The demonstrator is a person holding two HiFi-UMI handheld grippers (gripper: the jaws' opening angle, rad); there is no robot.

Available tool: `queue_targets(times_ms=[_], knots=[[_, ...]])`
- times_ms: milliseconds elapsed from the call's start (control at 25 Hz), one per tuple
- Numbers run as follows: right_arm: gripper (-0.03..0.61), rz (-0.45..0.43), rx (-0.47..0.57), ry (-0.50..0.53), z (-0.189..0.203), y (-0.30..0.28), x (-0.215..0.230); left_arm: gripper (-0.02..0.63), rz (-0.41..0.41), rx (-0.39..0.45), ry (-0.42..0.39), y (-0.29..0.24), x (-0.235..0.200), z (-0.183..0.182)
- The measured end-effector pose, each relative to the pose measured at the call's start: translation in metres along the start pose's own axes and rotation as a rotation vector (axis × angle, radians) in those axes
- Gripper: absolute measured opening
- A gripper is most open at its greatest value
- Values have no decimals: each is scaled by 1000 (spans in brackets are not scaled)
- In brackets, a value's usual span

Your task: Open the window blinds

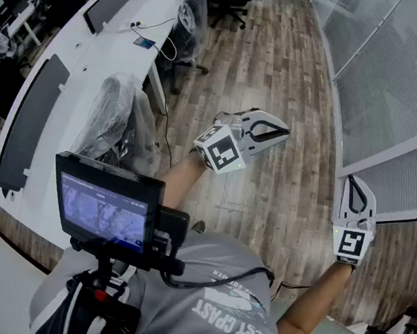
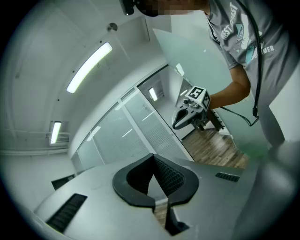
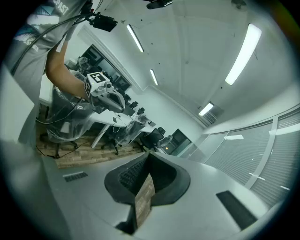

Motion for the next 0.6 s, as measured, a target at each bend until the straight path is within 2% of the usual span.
queue_targets(times_ms=[400,600], knots=[[-6,-6,1,-9,1,0,-3,2,2,1,1,1,1,2],[-6,-8,26,-55,4,2,-5,2,7,-1,5,1,4,2]])
Point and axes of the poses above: the fingertips, and each gripper's own axes: y backward along the fingers, x to its right, z out of its underside, the point moved 10 cm from there along y, backward along the fingers, and after that the axes turned 7 degrees about y, right-handed, at the moved point
